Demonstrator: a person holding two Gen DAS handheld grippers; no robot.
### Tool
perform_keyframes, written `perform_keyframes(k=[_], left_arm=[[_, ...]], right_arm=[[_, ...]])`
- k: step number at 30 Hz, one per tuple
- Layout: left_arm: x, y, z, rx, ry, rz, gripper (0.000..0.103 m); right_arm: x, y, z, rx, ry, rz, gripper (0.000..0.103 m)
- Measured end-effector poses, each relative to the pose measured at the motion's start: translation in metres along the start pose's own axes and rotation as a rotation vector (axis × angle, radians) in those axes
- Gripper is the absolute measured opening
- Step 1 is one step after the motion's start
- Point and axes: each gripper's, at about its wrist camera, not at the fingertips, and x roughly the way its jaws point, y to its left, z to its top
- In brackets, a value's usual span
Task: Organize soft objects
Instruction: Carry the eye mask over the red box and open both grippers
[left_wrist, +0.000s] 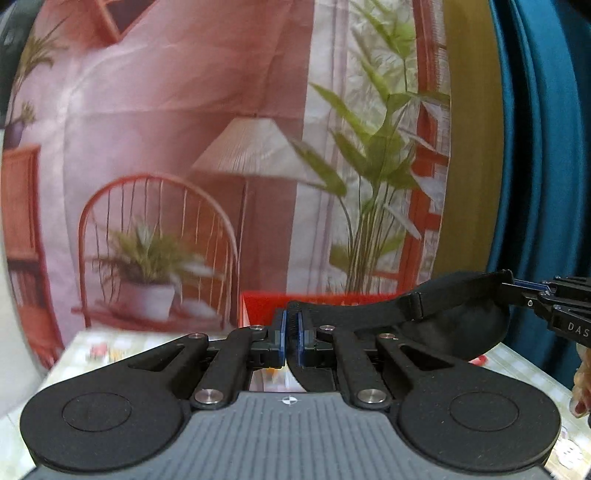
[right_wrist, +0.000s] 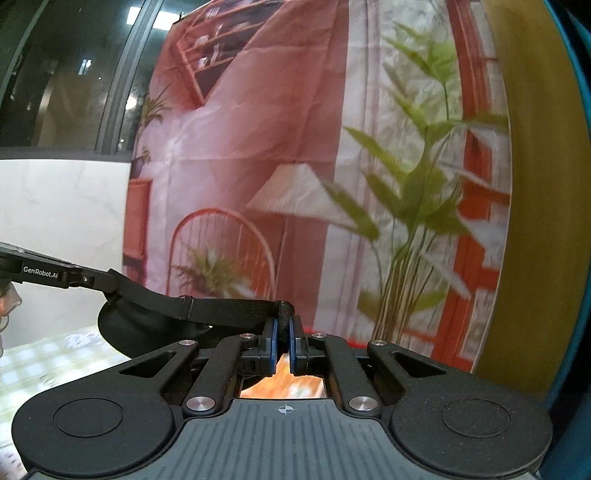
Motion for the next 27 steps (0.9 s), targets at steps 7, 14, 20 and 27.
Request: perform_keyframes(k=[7,14,20,27], left_arm=[[0.064,-0.003,0.032,0.026,0.006,0.041,0.007],[0.132,-0.001,0.026,0.026,0.113,0.112,0.007],[0.162,0.004,0.007,0.037,0.225,0.104,0.015],[0.158,0.008,0.001,0.031,0.233,0.070,0.083]], right_arm=[[0.061,-0.012,0.012,-0.003,0.036,-0.074,0.006],[0.124,-0.020,-0.006,0.015,0.147,-0.133,0.006],[0.157,-0.025,-0.027,0.011,0.260,-0.165,0.006],[0.169,-0.027,-0.039,0.005,0.332,-0.177,0.008]])
